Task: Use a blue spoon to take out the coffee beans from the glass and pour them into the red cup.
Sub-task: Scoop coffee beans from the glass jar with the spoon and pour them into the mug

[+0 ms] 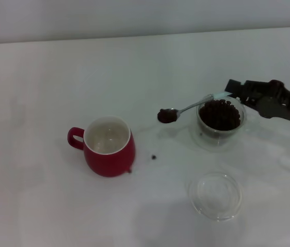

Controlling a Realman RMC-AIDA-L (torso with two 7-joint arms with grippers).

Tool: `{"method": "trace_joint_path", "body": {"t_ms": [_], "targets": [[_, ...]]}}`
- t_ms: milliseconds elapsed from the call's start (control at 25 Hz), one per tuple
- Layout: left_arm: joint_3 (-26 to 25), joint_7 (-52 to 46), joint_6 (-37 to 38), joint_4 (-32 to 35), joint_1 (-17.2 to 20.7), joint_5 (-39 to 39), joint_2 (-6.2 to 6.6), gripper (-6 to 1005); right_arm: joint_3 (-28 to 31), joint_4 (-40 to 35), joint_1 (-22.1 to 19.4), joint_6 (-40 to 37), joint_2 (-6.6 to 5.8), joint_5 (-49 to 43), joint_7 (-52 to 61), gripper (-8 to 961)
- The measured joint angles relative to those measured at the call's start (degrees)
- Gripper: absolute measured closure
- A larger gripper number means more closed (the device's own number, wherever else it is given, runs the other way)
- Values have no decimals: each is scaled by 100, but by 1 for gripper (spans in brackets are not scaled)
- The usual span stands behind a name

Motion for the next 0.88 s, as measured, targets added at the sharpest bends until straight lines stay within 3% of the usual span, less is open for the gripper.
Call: {"method": "trace_joint_path", "body": {"t_ms": [200,880], "targets": [[0,0,9,0,22,4,-2,222,-115,-50,112,23,52,0,-1,806],[0,0,10,0,63,-19,-21,221,-182,-797,574,489,65,-290,-173,806]]}}
